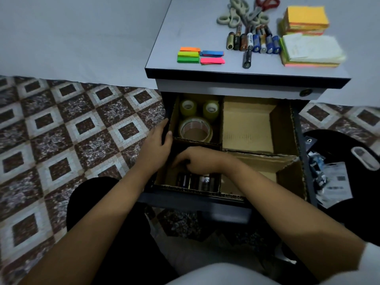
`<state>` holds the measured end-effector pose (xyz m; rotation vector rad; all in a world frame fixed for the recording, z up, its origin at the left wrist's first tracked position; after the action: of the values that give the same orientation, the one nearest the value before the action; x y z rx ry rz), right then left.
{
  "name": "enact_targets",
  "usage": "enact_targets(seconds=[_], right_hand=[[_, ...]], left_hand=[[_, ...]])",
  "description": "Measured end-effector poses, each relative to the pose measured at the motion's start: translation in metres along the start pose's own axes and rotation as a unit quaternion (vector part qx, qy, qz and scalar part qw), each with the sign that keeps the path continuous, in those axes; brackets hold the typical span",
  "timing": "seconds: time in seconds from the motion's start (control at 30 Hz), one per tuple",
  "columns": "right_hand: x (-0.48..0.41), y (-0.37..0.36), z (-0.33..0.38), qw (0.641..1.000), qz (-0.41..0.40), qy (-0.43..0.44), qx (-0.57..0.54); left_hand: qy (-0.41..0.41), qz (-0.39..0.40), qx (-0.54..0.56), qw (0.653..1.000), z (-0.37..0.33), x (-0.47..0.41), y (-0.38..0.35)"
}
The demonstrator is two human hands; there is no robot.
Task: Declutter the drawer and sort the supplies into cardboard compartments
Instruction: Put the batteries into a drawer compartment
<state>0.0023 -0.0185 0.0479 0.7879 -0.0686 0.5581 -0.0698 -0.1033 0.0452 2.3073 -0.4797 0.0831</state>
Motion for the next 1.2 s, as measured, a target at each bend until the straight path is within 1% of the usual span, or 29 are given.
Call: enact_targets(seconds=[0.13, 0.23, 0.3, 0.37, 0.43, 0.47, 0.57, 0.63, 0.8, 0.9, 0.97, 1.03, 1.13, 1.2], right_hand=[[0.035, 0.041, 0.02, 0.996, -0.085, -0.002, -0.036], [0.07, 0.086, 0.03, 0.98, -0.193, -0.014, -0.049], [0.091, 0.12, 0.026, 0.955, -0.283, -0.046, -0.081], [0.107, 0.152, 0.019, 0.921, -0.363, -0.082, -0.114], [0.118, 0.183, 0.016, 0.893, -0.423, -0.105, -0.111], [0.12, 0.196, 0.013, 0.885, -0.439, -0.116, -0.103], [0.116, 0.225, -0.001, 0.878, -0.445, -0.172, -0.042], [0.109, 0.236, -0.009, 0.879, -0.428, -0.208, 0.005], [0.092, 0.243, -0.011, 0.891, -0.377, -0.246, 0.06], [0.088, 0.241, -0.01, 0.9, -0.338, -0.265, 0.075], [0.088, 0.241, -0.012, 0.9, -0.337, -0.27, 0.057], [0.089, 0.239, -0.017, 0.896, -0.353, -0.27, -0.012], [0.099, 0.241, -0.022, 0.88, -0.387, -0.263, -0.081], [0.108, 0.244, -0.023, 0.87, -0.407, -0.255, -0.112]], left_hand=[[-0.02, -0.021, -0.044, 0.999, -0.007, 0.002, 0.004], [-0.056, -0.077, -0.063, 0.993, -0.023, 0.002, 0.017], [-0.098, -0.113, -0.059, 0.987, -0.043, 0.0, 0.028], [-0.145, -0.148, -0.067, 0.976, -0.069, -0.005, 0.039], [-0.171, -0.147, -0.059, 0.972, -0.1, -0.009, 0.047], [-0.18, -0.14, -0.056, 0.972, -0.115, -0.012, 0.049], [-0.205, -0.148, -0.039, 0.967, -0.159, -0.021, 0.057], [-0.193, -0.127, -0.018, 0.973, -0.184, -0.03, 0.06], [-0.099, -0.023, -0.048, 0.994, -0.228, -0.066, 0.051], [-0.032, 0.052, -0.073, 0.995, -0.242, -0.084, 0.041], [-0.006, 0.067, -0.076, 0.995, -0.249, -0.094, 0.038], [0.003, 0.063, -0.085, 0.994, -0.256, -0.103, 0.035], [0.012, 0.06, -0.106, 0.993, -0.262, -0.111, 0.026], [0.014, 0.05, -0.138, 0.989, -0.263, -0.112, 0.017]])
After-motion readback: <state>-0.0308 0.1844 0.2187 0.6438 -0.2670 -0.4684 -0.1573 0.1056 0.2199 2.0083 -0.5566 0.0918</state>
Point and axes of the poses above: each hand's wrist, its own x-axis away from the middle knuckle, its own y-axis out of the back of the hand, z = x × y, the point moved 6 cm from there along -x, towards the middle knuckle, and after that the axes turned 15 degrees about y, right-handed, at the moved point
